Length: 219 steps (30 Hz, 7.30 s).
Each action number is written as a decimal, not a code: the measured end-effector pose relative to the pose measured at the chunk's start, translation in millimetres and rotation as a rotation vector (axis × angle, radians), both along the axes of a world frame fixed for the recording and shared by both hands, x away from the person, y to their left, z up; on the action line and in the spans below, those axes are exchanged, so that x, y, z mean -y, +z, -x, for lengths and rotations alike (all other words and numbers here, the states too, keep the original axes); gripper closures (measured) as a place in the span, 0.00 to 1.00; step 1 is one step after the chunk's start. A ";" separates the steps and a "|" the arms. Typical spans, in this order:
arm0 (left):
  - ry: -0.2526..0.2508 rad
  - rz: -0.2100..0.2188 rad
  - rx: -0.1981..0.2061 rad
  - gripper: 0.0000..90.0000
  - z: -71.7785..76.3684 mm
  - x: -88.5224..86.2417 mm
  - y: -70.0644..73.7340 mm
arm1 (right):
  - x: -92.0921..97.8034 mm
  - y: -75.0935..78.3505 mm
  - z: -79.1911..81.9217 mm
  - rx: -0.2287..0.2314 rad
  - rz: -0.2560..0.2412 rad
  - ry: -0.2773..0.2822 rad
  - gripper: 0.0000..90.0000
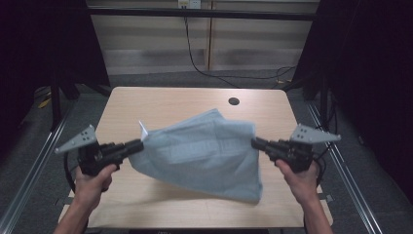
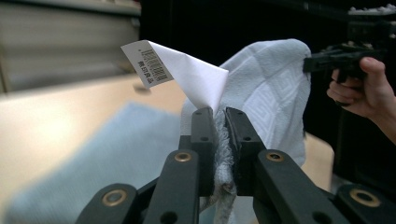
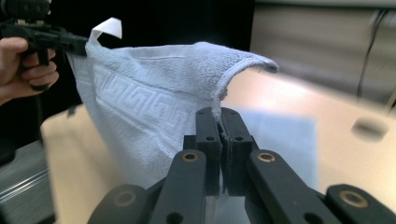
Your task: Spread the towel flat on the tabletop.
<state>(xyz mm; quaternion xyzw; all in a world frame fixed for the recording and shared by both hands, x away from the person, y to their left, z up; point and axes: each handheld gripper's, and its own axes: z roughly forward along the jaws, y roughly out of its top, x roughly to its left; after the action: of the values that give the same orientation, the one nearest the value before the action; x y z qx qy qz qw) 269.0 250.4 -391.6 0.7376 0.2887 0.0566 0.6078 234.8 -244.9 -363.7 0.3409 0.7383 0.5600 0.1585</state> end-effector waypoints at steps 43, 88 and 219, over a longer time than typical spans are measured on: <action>-0.368 -0.349 -0.271 0.75 35.3 41.5 -105.9 | -68.6 -130.9 40.6 -0.387 0.249 0.264 0.79; -0.288 -0.328 -0.301 0.97 10.0 48.9 -106.3 | -107.1 -58.4 -135.3 -0.174 0.077 -0.032 0.91; 0.139 -0.267 -0.232 0.68 -138.3 38.5 -93.1 | -34.9 -116.6 -133.1 -0.300 0.211 -0.117 0.58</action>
<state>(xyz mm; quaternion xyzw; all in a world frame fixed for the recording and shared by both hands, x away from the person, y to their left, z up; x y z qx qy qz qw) 407.3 211.9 -484.7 0.7916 0.3968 0.0509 0.4619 367.9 -210.0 -480.3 0.4445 0.7871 0.4123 0.1140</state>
